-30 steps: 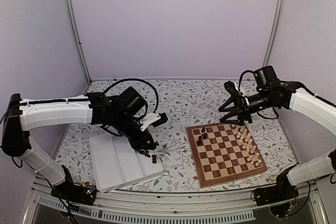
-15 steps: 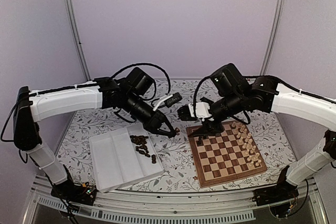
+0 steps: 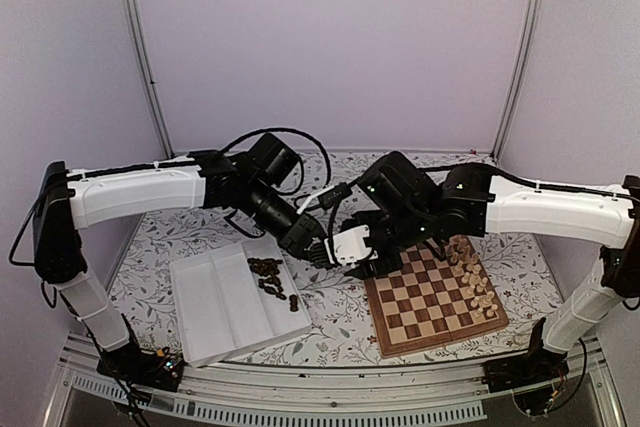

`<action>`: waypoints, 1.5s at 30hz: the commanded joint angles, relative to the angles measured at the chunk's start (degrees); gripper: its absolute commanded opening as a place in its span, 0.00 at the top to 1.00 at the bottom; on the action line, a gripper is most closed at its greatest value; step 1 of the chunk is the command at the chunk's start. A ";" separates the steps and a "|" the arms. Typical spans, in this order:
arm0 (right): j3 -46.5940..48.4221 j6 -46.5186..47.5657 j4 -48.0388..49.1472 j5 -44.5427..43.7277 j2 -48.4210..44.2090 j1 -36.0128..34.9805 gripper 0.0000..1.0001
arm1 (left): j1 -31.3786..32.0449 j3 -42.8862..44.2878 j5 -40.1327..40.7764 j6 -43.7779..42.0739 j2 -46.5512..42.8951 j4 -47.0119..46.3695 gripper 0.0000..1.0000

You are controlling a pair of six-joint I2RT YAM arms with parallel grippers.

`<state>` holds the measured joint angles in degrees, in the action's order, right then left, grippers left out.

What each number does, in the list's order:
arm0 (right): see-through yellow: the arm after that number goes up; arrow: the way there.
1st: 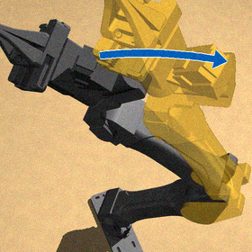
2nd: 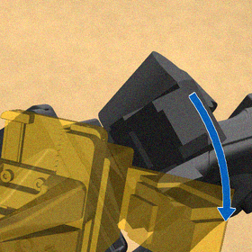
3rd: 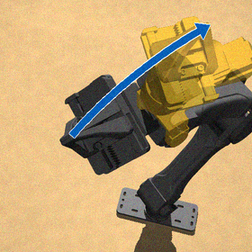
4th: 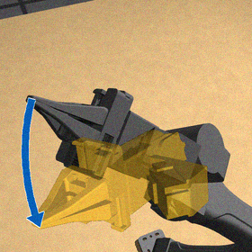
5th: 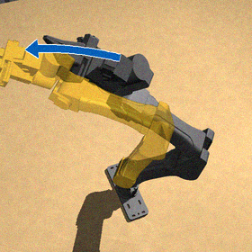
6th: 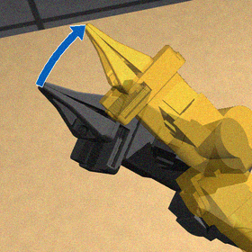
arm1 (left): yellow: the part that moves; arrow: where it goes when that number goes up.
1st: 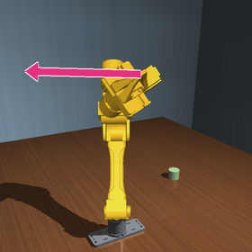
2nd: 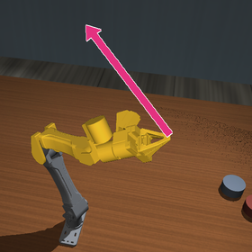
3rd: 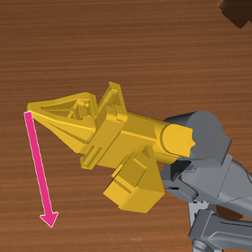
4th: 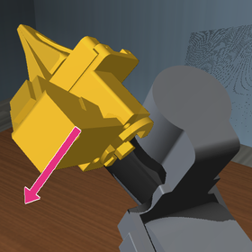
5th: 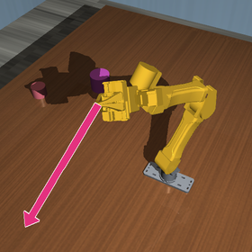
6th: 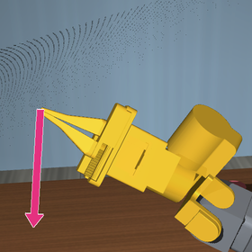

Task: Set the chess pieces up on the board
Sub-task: Place the chess piece on the chessboard.

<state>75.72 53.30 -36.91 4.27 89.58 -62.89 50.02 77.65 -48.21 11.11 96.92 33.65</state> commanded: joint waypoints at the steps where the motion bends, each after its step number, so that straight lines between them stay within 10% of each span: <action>1: 1.71 1.53 1.49 -4.86 0.89 -2.25 0.46 | -0.54 0.75 -1.96 0.91 1.07 -1.29 0.86; 22: -1.32 0.06 2.63 -12.97 -0.73 -5.94 0.89 | -0.80 0.84 4.28 2.14 0.45 -1.77 0.72; 34: 0.62 -17.07 0.50 31.22 -9.30 11.07 0.92 | 8.87 -28.87 34.15 -9.40 -31.02 -41.34 0.55; 45: 2.21 -22.94 0.28 53.35 -7.35 19.21 0.91 | 15.02 -30.68 41.18 -19.32 -25.83 -62.36 0.52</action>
<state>75.81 33.15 -36.05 48.29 81.30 -44.36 64.34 45.19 -10.98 -4.56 68.53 -19.53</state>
